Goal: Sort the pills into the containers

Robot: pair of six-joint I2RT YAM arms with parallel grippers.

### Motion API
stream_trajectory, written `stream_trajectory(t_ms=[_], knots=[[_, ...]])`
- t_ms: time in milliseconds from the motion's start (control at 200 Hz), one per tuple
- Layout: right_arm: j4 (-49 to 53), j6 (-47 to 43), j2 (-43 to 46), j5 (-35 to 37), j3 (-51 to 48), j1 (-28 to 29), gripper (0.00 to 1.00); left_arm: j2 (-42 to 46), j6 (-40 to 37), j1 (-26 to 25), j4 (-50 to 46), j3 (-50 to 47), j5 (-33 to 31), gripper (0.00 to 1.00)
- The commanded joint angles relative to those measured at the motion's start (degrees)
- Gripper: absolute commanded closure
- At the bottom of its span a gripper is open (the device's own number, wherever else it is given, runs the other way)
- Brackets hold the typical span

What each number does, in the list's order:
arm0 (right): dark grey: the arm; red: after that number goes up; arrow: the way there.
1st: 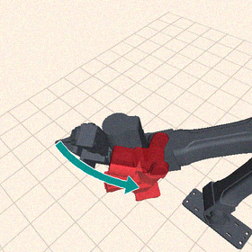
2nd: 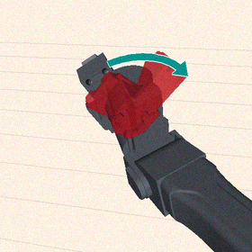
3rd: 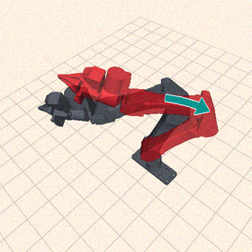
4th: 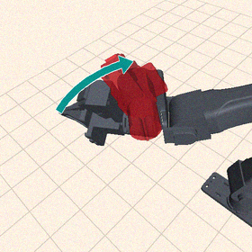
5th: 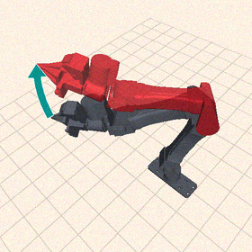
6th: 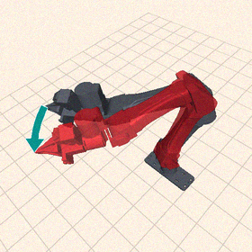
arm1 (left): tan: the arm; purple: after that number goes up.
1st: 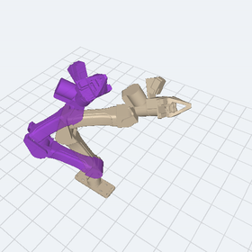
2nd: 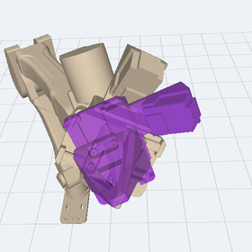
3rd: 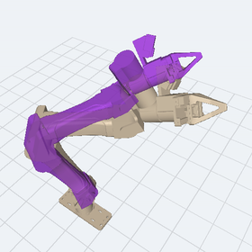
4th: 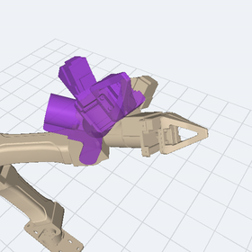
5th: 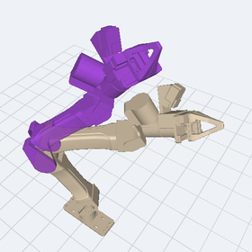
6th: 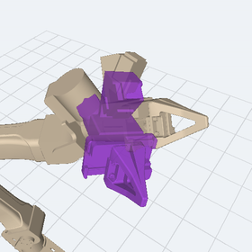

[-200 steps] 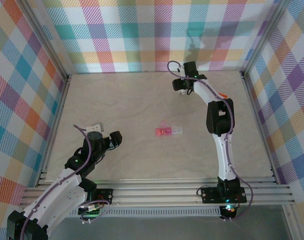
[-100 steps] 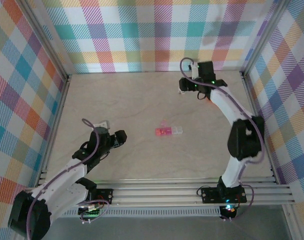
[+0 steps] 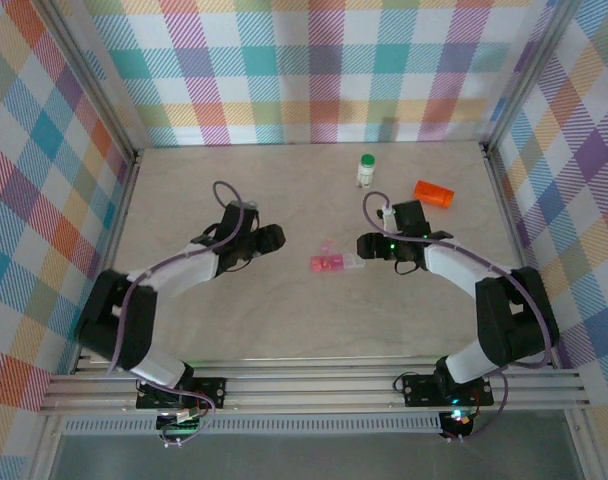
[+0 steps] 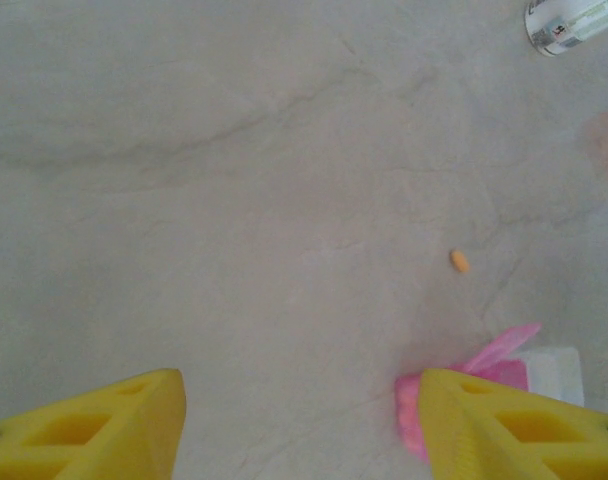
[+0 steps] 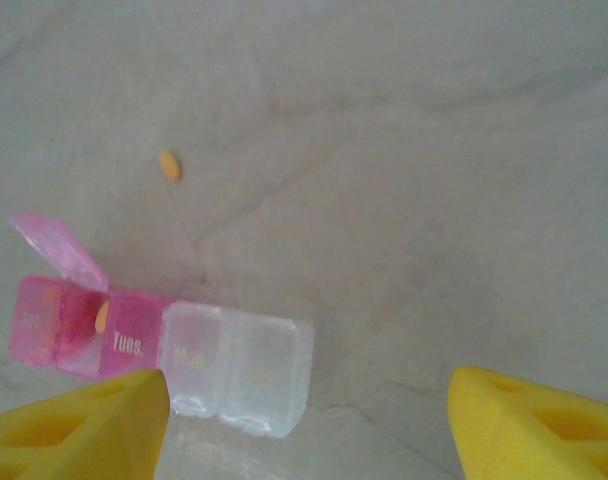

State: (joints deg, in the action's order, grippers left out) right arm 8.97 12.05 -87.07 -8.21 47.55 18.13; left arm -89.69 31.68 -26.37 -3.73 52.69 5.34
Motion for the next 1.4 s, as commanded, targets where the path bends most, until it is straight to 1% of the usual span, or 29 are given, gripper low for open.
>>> stream_trajectory(t_ms=[0,120,290,450,560,640,915,1195,1380,1395], knots=[[-5.8,2.4,-1.6,-4.0,-0.6,1.4,0.28,-5.2,-1.4,-2.0,-3.8,6.4,2.6,0.38],[-6.5,1.8,-3.6,-3.5,-0.4,3.9,0.28,-11.2,-1.7,-4.0,-5.8,12.5,1.4,0.38],[-6.8,1.4,-5.8,-2.8,0.1,4.3,0.29,-19.1,-2.3,-5.7,-9.2,20.7,1.2,0.40],[-6.9,1.4,-6.3,-1.9,-0.6,4.5,0.30,-23.9,-3.1,-6.6,-11.5,26.1,1.2,0.41],[-6.8,1.5,-6.6,-1.8,-1.1,4.7,0.30,-25.7,-3.3,-7.3,-11.7,27.7,1.1,0.42],[-6.9,1.6,-6.8,-1.7,-1.6,5.0,0.31,-26.5,-3.4,-7.8,-13.7,28.2,1.0,0.43],[-6.6,1.7,-7.8,-0.9,-1.8,5.4,0.32,-27.0,-3.7,-9.5,-13.8,28.6,0.6,0.45],[-5.6,1.9,-9.9,0.0,-1.3,5.4,0.34,-24.6,-4.3,-12.1,-12.7,26.5,0.6,0.46],[-5.8,2.2,-10.9,0.4,-1.3,5.6,0.35,-21.8,-4.0,-13.1,-12.7,23.4,0.7,0.47],[-5.7,2.2,-11.0,0.5,-1.2,5.6,0.35,-21.5,-3.9,-13.2,-11.0,23.1,0.7,0.47]])
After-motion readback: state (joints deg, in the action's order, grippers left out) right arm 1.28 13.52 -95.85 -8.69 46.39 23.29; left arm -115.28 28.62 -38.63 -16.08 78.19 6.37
